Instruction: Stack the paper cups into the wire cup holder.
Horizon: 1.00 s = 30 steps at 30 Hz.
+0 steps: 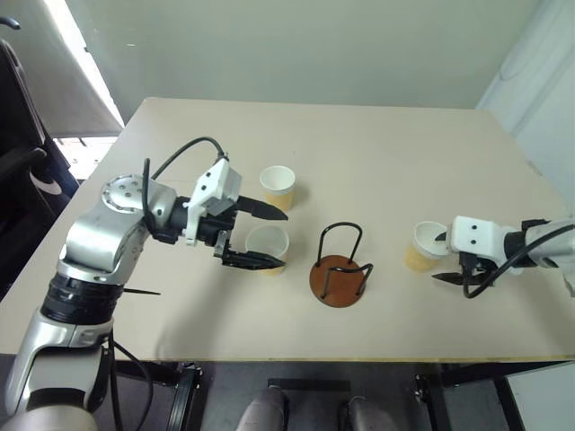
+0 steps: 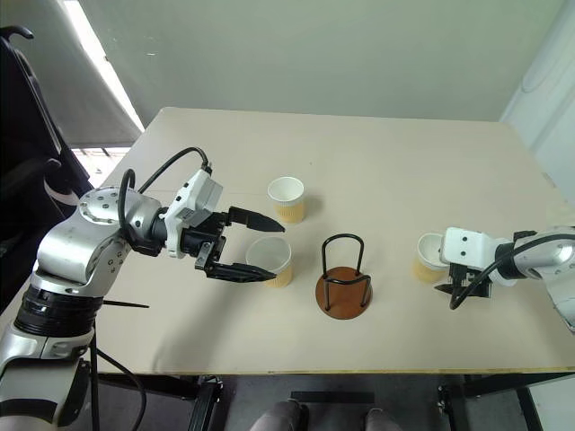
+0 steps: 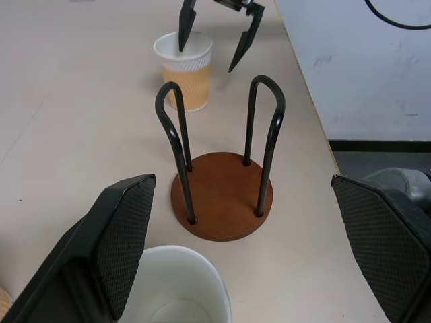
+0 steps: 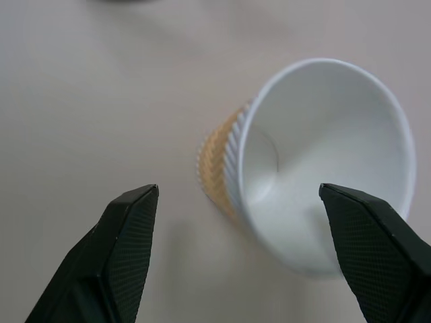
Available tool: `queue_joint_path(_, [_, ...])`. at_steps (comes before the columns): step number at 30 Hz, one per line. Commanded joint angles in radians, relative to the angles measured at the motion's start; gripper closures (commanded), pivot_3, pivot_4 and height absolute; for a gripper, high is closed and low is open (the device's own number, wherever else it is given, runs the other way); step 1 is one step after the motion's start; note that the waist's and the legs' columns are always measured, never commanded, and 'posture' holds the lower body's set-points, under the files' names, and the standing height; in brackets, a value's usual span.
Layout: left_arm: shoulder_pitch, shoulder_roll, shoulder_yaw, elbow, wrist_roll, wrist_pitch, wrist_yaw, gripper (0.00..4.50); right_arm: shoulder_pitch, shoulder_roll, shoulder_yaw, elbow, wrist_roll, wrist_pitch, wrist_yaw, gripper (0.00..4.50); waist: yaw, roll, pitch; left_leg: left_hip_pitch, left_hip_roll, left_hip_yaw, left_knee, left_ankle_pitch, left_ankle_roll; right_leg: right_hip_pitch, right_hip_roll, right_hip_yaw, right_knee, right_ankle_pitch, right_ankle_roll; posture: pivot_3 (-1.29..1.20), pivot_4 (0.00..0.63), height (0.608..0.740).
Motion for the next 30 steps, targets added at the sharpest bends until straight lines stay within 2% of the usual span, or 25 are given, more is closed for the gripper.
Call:
queue_joint_path(1, [-0.003,0.007,0.021,-0.026,-0.005,-0.009,0.004,0.0,-0.026,0.003,-0.003,0.011,-0.023,-0.034,0.021,1.53,0.0,0.0,0.0,0.0,0.0,0.0,0.0,0.0,0.0,0.0,0.0,0.0,0.0,0.0,0.0,0.0,0.15,0.74])
queue_joint_path(8, [-0.001,0.017,0.024,-0.02,-0.001,-0.013,0.0,0.0,-0.024,-0.008,-0.056,-0.043,0.031,0.022,0.075,4.21,0.0,0.0,0.0,0.0,0.0,0.0,0.0,0.0,0.0,0.0,0.0,0.0,0.0,0.0,0.0,0.0,0.15,0.74])
queue_joint_path(9, [-0.002,0.02,0.025,-0.018,-0.001,-0.014,-0.001,0.0,-0.027,-0.015,-0.07,-0.063,0.047,0.04,0.085,4.48,0.0,0.0,0.0,0.0,0.0,0.0,0.0,0.0,0.0,0.0,0.0,0.0,0.0,0.0,0.0,0.0,0.15,0.74])
queue_joint_path(14, [-0.012,0.032,0.032,-0.011,-0.008,-0.012,-0.009,0.0,-0.077,-0.047,-0.155,-0.195,0.148,0.16,0.12,4.48,-0.001,0.0,0.0,0.0,0.0,0.0,0.0,0.0,0.0,0.0,0.0,0.0,0.0,0.0,0.0,0.0,0.15,0.74])
queue_joint_path(18, [-0.018,0.033,0.032,0.001,-0.005,-0.016,-0.012,0.0,-0.209,-0.055,-0.188,-0.327,0.261,0.288,0.133,4.48,-0.002,0.0,0.0,0.0,0.0,0.0,0.0,0.0,-0.001,0.0,0.0,0.0,0.0,0.0,0.0,0.0,0.15,0.74])
queue_joint_path(24, [-0.028,0.025,0.023,0.017,-0.001,-0.025,-0.015,0.0,-0.396,-0.035,-0.133,-0.469,0.369,0.42,0.129,4.48,-0.002,0.0,0.0,0.0,0.0,-0.001,-0.001,0.0,-0.001,0.0,0.0,0.0,-0.001,0.0,0.0,0.0,0.15,0.74])
queue_joint_path(30, [-0.031,0.016,0.017,0.019,0.001,-0.028,-0.012,0.0,-0.437,0.0,-0.062,-0.536,0.391,0.458,0.117,4.48,-0.004,0.0,0.0,0.0,0.0,-0.001,0.0,0.0,-0.001,0.0,0.0,0.0,-0.001,0.0,-0.001,0.0,0.15,0.74])
